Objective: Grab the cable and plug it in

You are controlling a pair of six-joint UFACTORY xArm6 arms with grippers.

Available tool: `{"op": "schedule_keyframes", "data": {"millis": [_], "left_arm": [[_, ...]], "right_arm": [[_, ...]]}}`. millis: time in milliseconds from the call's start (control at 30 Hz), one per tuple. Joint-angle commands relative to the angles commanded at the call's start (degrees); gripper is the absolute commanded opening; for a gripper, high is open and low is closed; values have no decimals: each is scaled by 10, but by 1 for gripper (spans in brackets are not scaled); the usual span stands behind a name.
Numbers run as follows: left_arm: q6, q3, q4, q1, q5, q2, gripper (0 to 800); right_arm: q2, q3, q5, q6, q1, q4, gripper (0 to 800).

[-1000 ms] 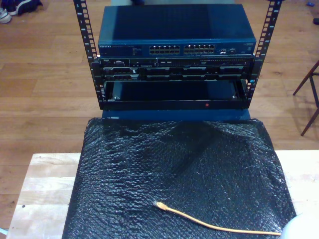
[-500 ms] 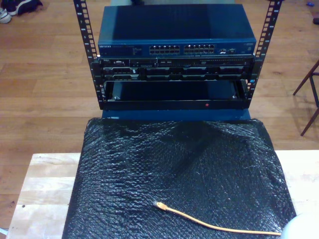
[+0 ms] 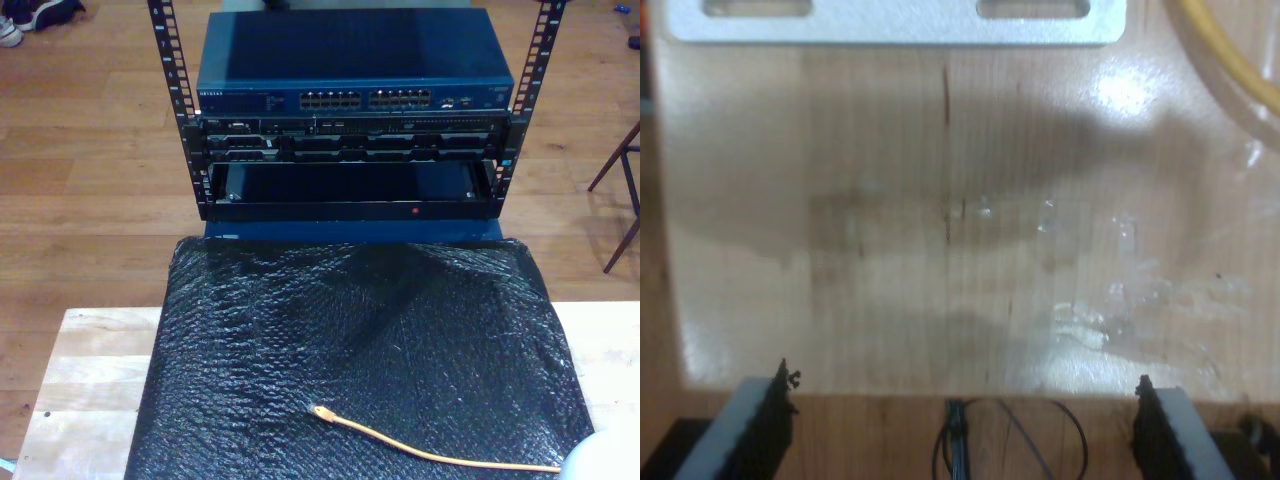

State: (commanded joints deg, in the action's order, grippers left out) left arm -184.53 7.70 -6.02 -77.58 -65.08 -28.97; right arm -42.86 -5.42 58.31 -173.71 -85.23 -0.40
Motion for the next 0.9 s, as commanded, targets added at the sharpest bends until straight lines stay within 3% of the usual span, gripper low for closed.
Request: {"op": "schedule_keyframes", "data": {"millis": [400,633,900], "left_arm": [[-11,17,-4,0,-31,-4,800],[-12,60,-4,0,-101,-5,800],[-32,132,-1,4,-179,-4,800]], "right_arm": [[15,-128,163,87,4,2,800],[19,-184,219,127,4,62,800],[36,-219,236,207,44,63,800]]}}
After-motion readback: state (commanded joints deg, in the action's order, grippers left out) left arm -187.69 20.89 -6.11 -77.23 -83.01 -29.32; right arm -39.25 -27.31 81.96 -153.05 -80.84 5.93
